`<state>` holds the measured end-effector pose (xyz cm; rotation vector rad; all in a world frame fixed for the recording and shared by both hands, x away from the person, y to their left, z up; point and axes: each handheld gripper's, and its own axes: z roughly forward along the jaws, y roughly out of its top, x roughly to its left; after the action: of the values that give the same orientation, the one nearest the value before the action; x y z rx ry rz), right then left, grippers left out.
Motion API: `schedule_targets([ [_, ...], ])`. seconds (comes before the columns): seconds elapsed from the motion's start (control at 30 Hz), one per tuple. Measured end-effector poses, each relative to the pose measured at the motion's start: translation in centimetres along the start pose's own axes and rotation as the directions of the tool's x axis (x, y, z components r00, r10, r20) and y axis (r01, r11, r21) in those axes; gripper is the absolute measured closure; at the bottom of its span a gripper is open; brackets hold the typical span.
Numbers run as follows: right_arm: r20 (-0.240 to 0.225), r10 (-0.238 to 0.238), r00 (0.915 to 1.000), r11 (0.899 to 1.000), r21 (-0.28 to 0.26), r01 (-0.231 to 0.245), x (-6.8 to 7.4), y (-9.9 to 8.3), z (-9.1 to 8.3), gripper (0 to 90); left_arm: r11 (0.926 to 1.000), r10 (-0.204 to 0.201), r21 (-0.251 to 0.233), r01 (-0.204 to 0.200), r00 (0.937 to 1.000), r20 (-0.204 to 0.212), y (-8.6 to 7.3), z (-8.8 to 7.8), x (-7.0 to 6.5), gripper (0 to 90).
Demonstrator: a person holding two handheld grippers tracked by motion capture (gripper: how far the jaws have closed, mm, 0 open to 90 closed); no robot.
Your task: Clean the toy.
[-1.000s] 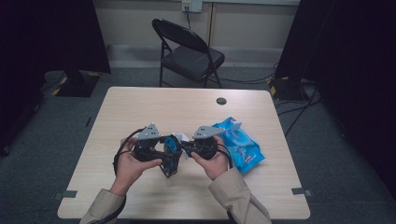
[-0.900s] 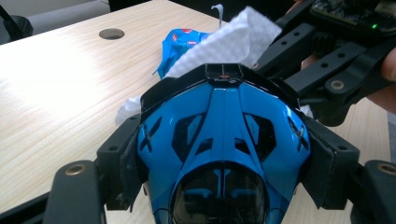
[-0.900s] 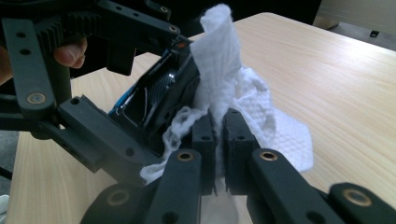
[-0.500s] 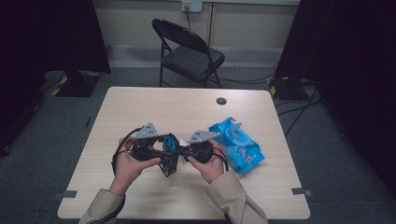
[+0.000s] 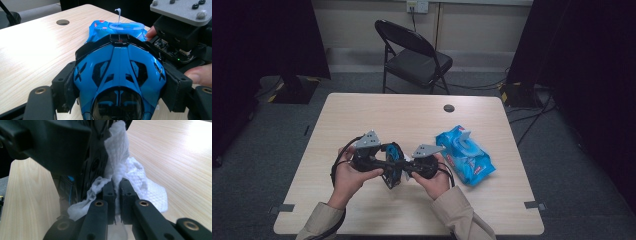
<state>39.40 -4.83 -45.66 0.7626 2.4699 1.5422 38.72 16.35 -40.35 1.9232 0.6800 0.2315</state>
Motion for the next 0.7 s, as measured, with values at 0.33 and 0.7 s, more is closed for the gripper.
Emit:
schedule_targets([
  [0.33, -0.002, 0.014, 0.9999, 1.0, 0.008, -0.014, 0.1, -0.8, 0.8, 85.3, 1.0, -0.003, -0.008, 0.003, 1.0, -0.005, 0.1, -0.1, 0.0, 26.1],
  [0.7, -0.006, 0.017, 0.9998, 1.0, 0.026, -0.017, 0.2, -1.5, 1.3, 85.3, 0.9999, 0.007, -0.012, -0.007, 0.9999, -0.007, 0.2, -0.3, 0.0, 26.1],
])
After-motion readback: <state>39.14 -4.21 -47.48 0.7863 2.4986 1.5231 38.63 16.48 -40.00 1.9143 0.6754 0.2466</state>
